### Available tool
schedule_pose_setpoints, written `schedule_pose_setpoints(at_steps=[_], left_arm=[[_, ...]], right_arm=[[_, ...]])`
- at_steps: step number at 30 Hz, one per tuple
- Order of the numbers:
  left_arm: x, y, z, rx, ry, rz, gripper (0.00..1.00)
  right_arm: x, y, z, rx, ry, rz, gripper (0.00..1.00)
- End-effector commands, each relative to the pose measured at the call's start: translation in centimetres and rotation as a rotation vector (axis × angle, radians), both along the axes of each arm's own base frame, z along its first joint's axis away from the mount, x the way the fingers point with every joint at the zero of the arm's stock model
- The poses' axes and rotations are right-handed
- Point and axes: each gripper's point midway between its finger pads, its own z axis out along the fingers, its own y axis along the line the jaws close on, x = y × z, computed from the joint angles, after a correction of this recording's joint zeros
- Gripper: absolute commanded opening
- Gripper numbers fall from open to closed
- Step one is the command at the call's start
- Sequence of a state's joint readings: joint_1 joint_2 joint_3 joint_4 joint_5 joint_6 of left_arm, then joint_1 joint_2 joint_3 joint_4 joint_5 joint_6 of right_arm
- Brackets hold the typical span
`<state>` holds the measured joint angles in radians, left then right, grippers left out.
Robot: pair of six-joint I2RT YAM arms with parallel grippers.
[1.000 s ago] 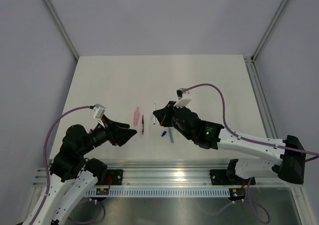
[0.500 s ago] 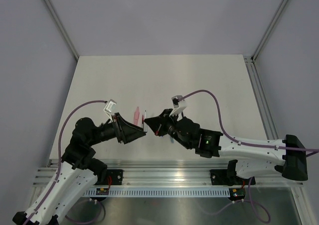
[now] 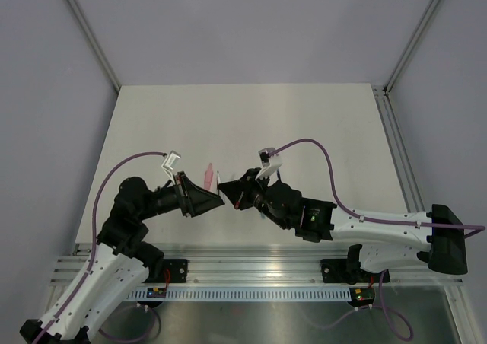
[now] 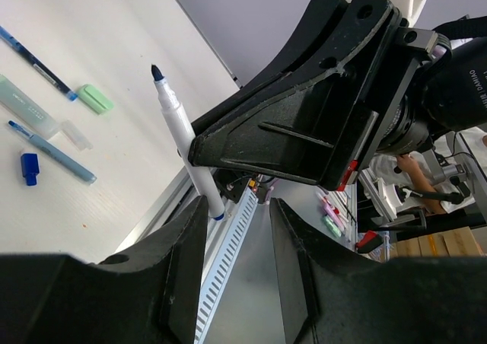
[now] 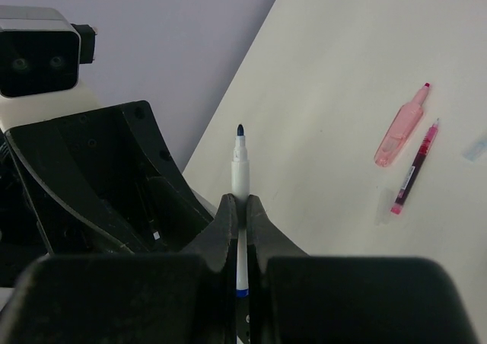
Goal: Insert the pens into the pen caps
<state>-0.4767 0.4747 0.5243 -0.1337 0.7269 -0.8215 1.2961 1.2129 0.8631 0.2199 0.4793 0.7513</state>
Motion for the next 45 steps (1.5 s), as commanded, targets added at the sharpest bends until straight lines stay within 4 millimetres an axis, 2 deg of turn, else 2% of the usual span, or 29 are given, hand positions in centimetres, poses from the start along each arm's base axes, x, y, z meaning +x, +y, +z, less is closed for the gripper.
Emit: schedule_pose_setpoints(at_steps=[1,8,15,17,18,19,21,23,24,26,27,28,29,30,32,33,35,37,38,40,41,45], left_arm=[[0.3,-0.1,-0.5,0.014,-0.020,-0.003,0.41],[0.7,-0.1,-0.7,0.023,-0.029,0.016,0.46],[1.2,-0.1,0.0,0.007,-0.055,0.035,0.42],[1.2,-0.1,0.1,0.004,-0.058,0.036,0.31],[1.2,-0.1,0.2,0.003,-0.060,0.036,0.24],[1.2,-0.1,0.2,0.004,-0.060,0.034,0.13],[1.1,-0.1,0.1,0.006,-0.056,0.029,0.03],[1.1,-0.1,-0.2,0.020,-0.056,0.030,0.00],[1.1,0.0,0.0,0.025,-0.062,0.032,0.00],[1.4,0.4,-0.4,0.061,-0.063,0.063,0.00],[1.5,0.6,-0.6,0.078,-0.065,0.076,0.00],[1.8,1.1,-0.8,0.117,-0.074,0.107,0.00],[1.9,1.5,-0.7,0.132,-0.087,0.125,0.00],[2.0,1.8,-0.7,0.154,-0.093,0.142,0.00],[2.3,2.9,-0.6,0.211,-0.128,0.198,0.00],[2.6,3.8,-1.2,0.258,-0.120,0.244,0.00],[2.8,5.0,-0.1,0.296,-0.193,0.294,0.00],[3.0,6.6,0.0,0.345,-0.235,0.364,0.00],[2.9,6.9,0.4,0.349,-0.253,0.381,0.00],[2.9,7.5,0.2,0.364,-0.262,0.402,0.00],[2.9,7.5,-0.4,0.374,-0.251,0.402,0.00],[3.2,7.3,-1.7,0.373,-0.228,0.400,0.00]], right_arm=[[-0.6,0.5,3.0,0.108,-0.021,0.011,0.01],[-1.0,1.1,2.6,0.118,-0.008,0.021,0.01],[-1.2,1.5,2.1,0.105,-0.004,0.028,0.01],[-1.3,1.5,1.9,0.102,0.000,0.031,0.01],[-1.3,1.4,1.8,0.100,0.001,0.028,0.01],[-1.3,1.4,1.5,0.095,0.003,0.024,0.01],[-1.3,1.3,1.4,0.092,0.006,0.023,0.01],[-1.3,1.4,1.3,0.087,0.008,0.021,0.02],[-1.2,1.2,1.2,0.077,0.009,0.016,0.04],[-1.1,1.2,1.5,0.068,0.006,0.011,0.19],[-1.0,0.8,0.8,0.015,0.016,0.000,0.27],[-0.9,0.7,1.4,0.003,0.017,-0.006,0.35],[-1.0,0.1,-0.2,-0.082,0.039,-0.012,0.46],[-0.7,-0.2,0.3,-0.105,0.043,-0.034,0.48],[-0.7,-1.7,-1.3,-0.192,0.079,-0.060,0.50],[-0.8,-2.1,-2.0,-0.210,0.089,-0.065,0.50],[-1.1,-3.0,-2.9,-0.202,0.119,-0.078,0.50],[-1.2,-3.8,-5.3,-0.245,0.156,-0.094,0.49],[-1.3,-4.4,-7.5,-0.302,0.206,-0.117,0.48],[-1.2,-4.6,-9.5,-0.359,0.258,-0.139,0.45],[-1.3,-4.8,-11.9,-0.443,0.284,-0.150,0.44],[-0.8,-4.5,-14.6,-0.516,0.325,-0.173,0.46]])
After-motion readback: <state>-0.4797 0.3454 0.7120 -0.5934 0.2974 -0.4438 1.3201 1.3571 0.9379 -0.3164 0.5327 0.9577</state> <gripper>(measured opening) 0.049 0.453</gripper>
